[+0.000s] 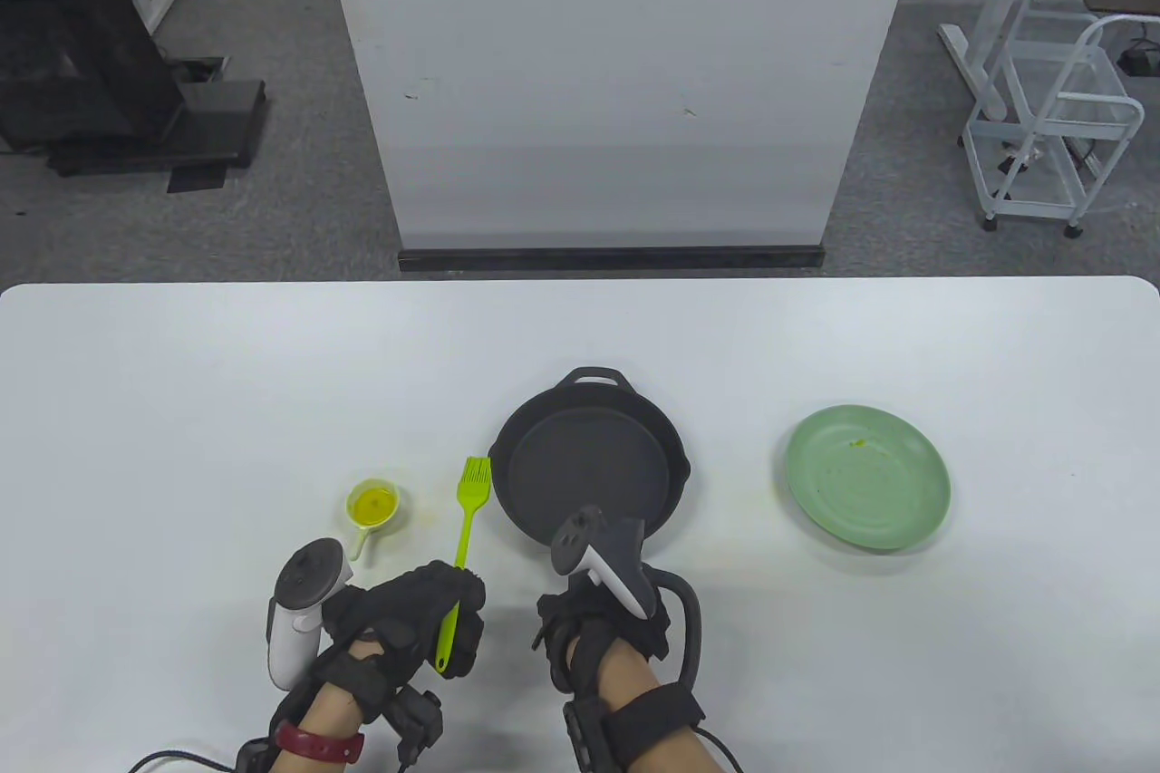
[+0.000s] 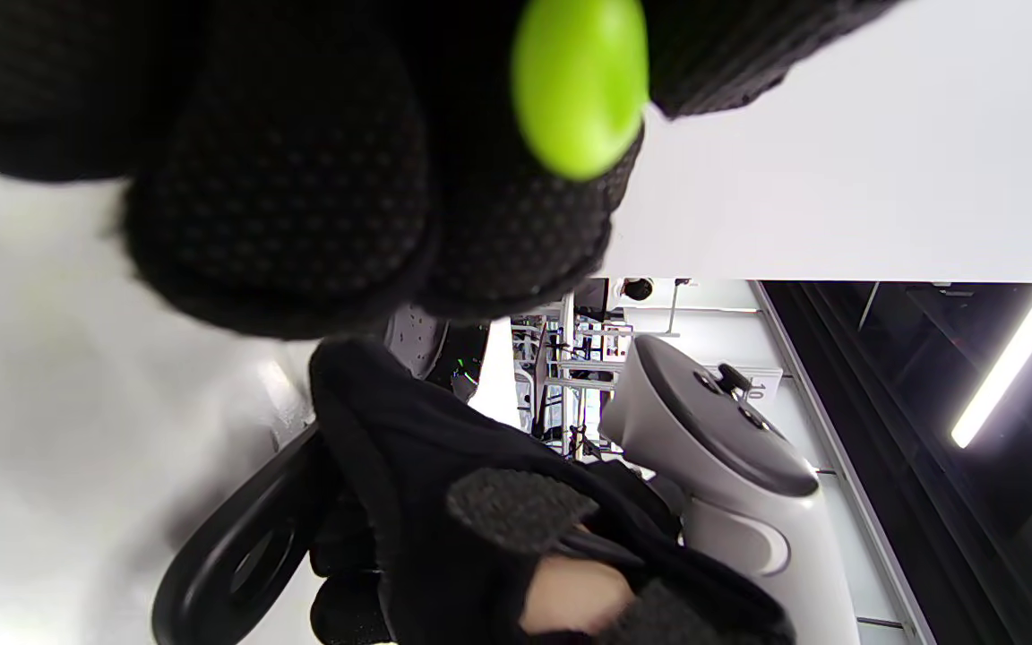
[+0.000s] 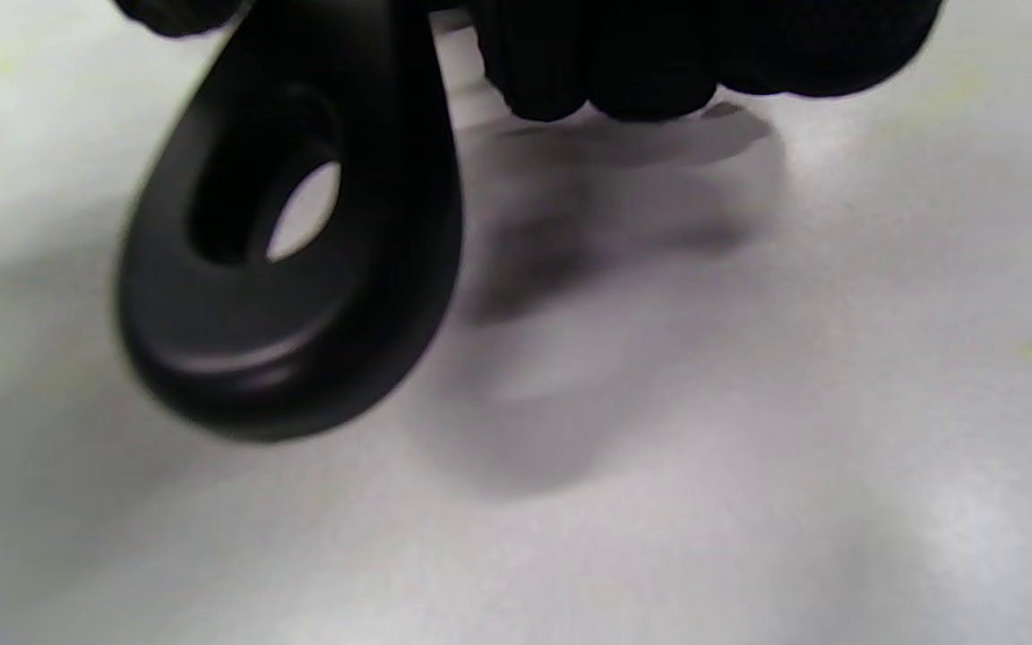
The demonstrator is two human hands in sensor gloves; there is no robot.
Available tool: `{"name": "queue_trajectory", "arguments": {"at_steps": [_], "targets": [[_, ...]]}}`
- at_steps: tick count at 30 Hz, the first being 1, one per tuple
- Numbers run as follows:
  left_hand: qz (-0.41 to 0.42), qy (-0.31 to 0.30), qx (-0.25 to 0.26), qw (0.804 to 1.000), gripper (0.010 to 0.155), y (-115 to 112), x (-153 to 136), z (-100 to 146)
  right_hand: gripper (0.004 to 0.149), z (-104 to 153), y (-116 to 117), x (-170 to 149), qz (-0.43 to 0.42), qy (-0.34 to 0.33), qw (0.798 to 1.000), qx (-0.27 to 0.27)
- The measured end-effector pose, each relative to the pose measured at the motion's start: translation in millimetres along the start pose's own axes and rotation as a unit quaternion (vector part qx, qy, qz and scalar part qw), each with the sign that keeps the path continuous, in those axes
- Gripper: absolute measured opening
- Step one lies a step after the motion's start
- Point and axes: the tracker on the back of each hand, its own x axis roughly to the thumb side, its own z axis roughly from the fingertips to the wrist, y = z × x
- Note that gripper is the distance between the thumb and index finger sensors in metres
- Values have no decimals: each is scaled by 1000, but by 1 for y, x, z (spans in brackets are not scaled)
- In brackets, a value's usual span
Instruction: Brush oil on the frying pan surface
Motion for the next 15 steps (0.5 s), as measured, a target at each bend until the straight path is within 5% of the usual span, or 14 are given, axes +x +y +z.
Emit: {"name": "queue_trajectory", "arguments": {"at_steps": [4,10,15], "targets": [[15,5,-13,1000,45,-1,-3,-1,55,-1,1,3,3,1,1000,-1],[4,5,-9,1000,45,-2,-3,0,47,-8,-4,-20,-125,-23,990,54],[-4,1,-12,1000,45,-5,-2,0,37,-9,-12,-49,-340,-86,934,63]]}}
